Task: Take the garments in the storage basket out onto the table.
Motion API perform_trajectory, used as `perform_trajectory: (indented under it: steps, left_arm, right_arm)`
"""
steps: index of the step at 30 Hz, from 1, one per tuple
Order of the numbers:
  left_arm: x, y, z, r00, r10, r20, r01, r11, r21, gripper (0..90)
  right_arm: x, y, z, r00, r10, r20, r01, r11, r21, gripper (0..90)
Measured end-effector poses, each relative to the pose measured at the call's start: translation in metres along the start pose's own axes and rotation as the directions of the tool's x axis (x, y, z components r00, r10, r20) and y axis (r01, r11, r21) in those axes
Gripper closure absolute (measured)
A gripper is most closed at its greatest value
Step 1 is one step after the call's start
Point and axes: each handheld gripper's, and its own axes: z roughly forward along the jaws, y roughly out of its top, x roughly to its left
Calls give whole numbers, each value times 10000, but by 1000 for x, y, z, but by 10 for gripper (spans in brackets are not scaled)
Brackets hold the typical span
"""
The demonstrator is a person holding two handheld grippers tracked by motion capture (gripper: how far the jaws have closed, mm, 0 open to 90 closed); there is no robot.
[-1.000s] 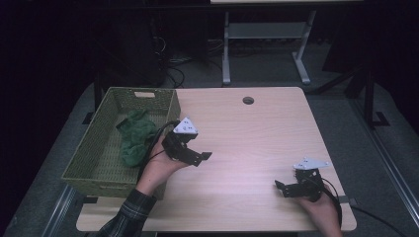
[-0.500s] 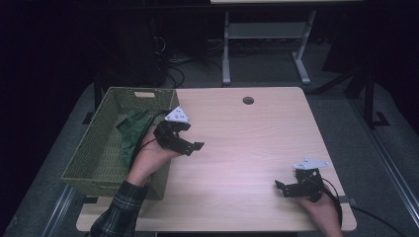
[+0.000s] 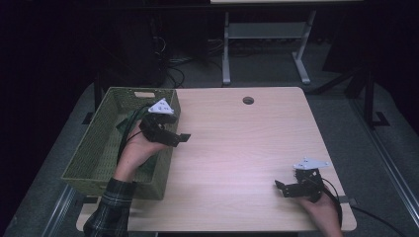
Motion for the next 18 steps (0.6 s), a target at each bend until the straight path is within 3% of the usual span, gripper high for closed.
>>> perform_trajectory:
  steps: [12, 18]
  left_arm:
    - [17, -12, -18, 9980, -430, -464, 433, 9990, 58, 212]
    - [27, -19, -25, 9933, -663, -952, 688, 9974, 236, 238]
  right_arm:
    - [0, 0, 0, 10000, 2, -2, -2, 10000, 0, 30]
    - [0, 0, 0, 10000, 4, -3, -4, 10000, -1, 30]
